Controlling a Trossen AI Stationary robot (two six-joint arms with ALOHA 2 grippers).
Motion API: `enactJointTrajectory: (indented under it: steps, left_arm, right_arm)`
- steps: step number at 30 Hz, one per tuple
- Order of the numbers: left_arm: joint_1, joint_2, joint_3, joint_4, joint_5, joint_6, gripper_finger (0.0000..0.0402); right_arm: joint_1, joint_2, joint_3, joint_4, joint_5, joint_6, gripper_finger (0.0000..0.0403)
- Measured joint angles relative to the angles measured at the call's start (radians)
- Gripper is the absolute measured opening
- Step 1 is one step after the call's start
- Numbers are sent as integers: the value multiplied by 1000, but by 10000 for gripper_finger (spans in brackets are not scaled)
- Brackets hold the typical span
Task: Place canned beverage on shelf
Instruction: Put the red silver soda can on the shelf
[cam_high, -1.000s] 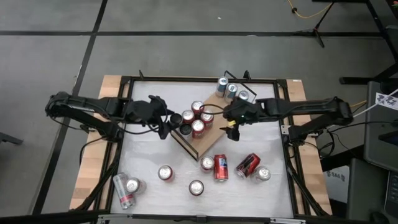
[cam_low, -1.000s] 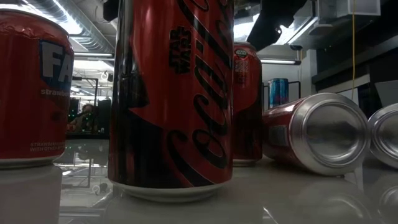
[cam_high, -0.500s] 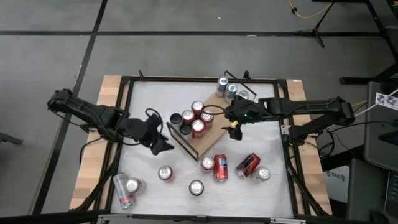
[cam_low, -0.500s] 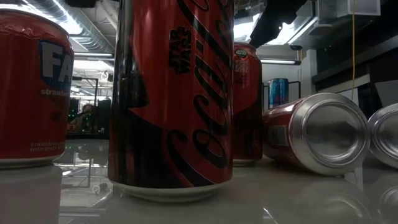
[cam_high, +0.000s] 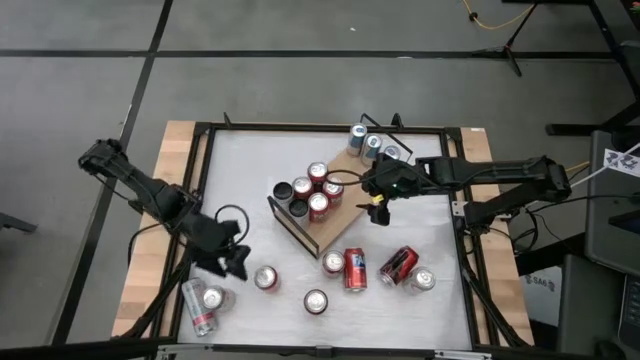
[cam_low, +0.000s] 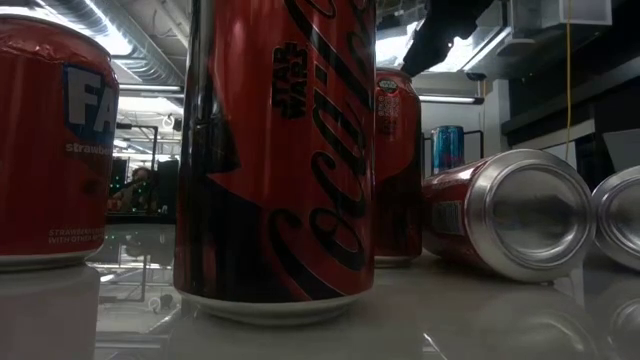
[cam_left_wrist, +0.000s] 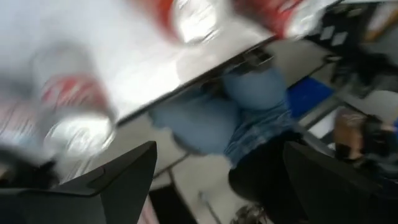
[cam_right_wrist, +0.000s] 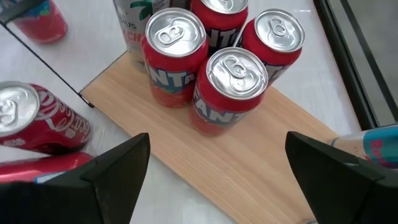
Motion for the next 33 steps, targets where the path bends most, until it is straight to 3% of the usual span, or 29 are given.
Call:
enactJointTrajectory:
  steps: [8, 15, 33]
  left_arm:
    - [-164, 21, 0, -103, 63, -270, 346]
    - [-281, 117, 0, -112, 86, -436, 346]
    - [-309, 309, 0, -109, -2, -443, 346]
  right_arm:
    - [0, 0, 0, 0, -1, -24, 363]
    - [0, 0, 0, 0, -2, -24, 363]
    - [0, 0, 0, 0, -3, -24, 363]
